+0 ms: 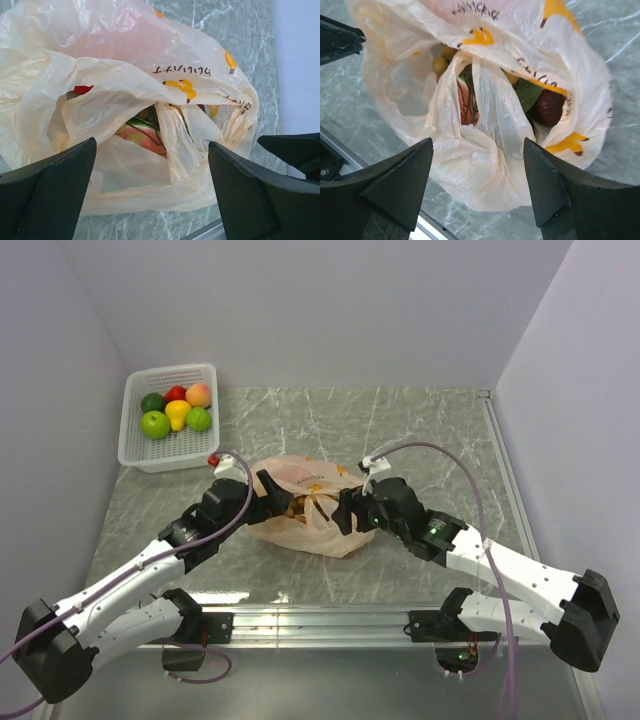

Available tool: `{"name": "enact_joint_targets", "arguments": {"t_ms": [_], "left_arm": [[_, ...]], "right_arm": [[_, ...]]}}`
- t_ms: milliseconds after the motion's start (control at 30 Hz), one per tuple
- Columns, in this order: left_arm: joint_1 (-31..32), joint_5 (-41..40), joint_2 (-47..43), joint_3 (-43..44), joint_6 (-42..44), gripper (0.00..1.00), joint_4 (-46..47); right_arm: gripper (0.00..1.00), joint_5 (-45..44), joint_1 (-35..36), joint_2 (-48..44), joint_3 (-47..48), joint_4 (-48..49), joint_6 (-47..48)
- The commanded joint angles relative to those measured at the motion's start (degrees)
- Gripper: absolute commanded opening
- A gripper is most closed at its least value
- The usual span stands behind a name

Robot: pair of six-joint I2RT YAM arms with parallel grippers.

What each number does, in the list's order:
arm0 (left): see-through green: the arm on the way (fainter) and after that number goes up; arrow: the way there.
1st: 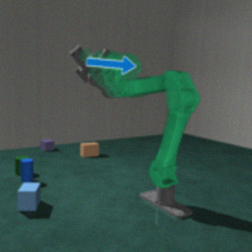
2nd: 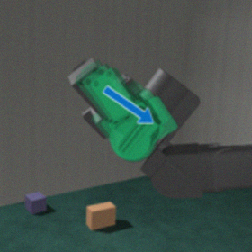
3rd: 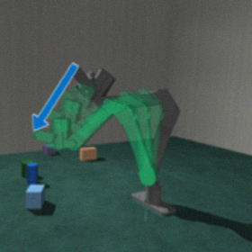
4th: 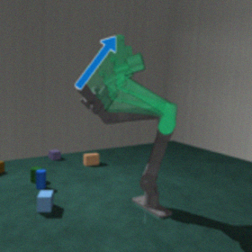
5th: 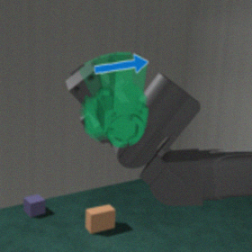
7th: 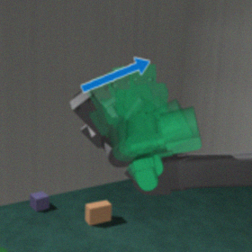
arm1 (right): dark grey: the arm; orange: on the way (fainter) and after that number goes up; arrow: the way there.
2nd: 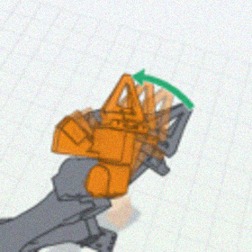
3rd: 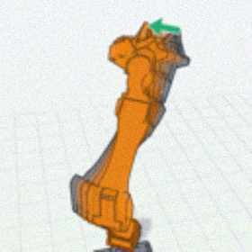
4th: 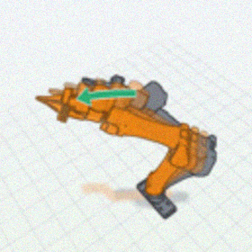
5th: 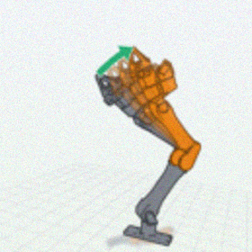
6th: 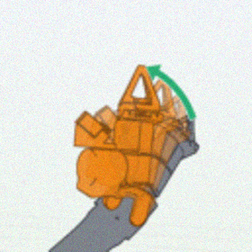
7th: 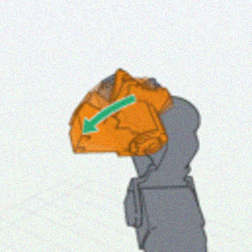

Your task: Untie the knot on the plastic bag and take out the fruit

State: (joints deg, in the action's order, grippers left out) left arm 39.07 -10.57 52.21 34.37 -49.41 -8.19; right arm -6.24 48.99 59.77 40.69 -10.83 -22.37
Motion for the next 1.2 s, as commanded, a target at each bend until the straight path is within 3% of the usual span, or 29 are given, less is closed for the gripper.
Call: {"name": "enact_joint_targets", "arguments": {"t_ms": [0,467,933,967,1067,1100,1167], "left_arm": [[-0.13,-1.74,-1.23,3.77,1.42,0.99,-4.12],[-0.13,0.72,-0.18,5.62,0.45,0.96,-5.18],[0.04,1.43,3.6,3.34,-2.45,0.94,-1.57],[0.13,1.43,3.78,3.25,-2.8,0.94,-1.4],[0.74,1.34,4.48,3.16,-4.29,0.93,-0.96],[0.83,1.25,4.92,3.33,-5.16,0.93,-0.87],[1.79,0.9,5.54,4.03,-5.96,0.92,-0.78]], "right_arm": [[0.79,-1.41,0.32,-1.85,4.65,-5.25,2.24],[0.7,-0.79,1.63,11.15,13.37,-6.75,1.72],[0.69,0.17,2.51,25.56,16.53,2.65,1.19],[0.66,0.35,2.69,26.01,16.53,2.74,1.01],[0.45,-0.95,3.3,25.49,15.22,2.83,0.4],[0.24,-1.84,3.56,24.62,13.56,2.92,0.05],[0.0,-4.29,4.26,20.14,9.61,3.62,-1.09]]}}
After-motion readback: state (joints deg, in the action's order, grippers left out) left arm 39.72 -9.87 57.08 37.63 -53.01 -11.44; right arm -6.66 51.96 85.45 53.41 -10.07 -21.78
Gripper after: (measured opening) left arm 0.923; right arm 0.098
